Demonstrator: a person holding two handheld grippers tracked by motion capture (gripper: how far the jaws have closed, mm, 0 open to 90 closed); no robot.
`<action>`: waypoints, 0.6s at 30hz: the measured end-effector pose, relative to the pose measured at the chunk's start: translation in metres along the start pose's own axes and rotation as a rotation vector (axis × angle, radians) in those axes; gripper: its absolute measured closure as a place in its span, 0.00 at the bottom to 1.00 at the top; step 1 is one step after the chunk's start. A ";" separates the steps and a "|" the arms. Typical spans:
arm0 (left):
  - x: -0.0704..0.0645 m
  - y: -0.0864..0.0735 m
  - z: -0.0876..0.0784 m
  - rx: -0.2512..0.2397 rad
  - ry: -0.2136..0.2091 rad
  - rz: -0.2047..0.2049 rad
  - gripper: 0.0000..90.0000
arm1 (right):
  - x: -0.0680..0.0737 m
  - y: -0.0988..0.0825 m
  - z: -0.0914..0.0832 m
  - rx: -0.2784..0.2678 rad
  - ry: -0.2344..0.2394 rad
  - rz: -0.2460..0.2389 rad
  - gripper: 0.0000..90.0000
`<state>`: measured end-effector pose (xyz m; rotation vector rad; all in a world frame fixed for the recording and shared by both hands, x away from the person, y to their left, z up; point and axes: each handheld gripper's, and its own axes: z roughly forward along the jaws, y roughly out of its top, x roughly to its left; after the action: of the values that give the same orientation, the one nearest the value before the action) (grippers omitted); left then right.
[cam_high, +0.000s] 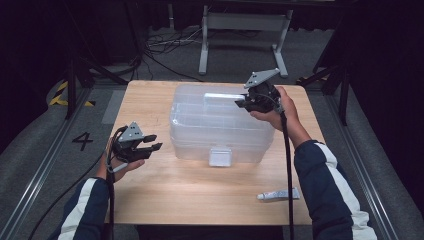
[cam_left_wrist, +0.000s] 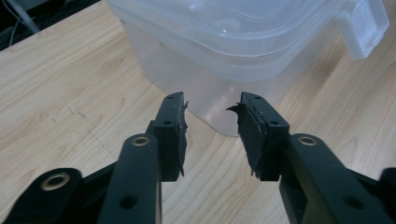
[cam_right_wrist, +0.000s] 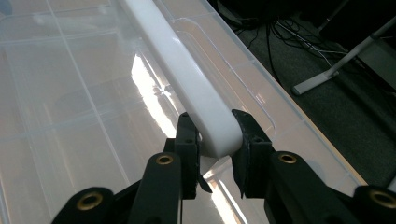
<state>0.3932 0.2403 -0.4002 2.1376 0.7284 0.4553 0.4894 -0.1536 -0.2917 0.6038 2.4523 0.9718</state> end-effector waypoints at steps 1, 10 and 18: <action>0.000 0.001 0.000 0.000 -0.001 0.005 0.71 | -0.001 0.000 0.000 0.000 0.002 0.001 0.82; -0.001 0.006 0.005 -0.001 -0.012 0.030 0.85 | -0.005 0.003 0.000 0.008 0.013 0.011 0.82; -0.001 0.012 0.008 -0.028 -0.014 0.018 0.85 | -0.011 0.007 0.000 0.016 0.030 0.030 0.82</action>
<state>0.4009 0.2287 -0.3954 2.1211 0.6915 0.4575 0.4994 -0.1548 -0.2838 0.6380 2.4859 0.9806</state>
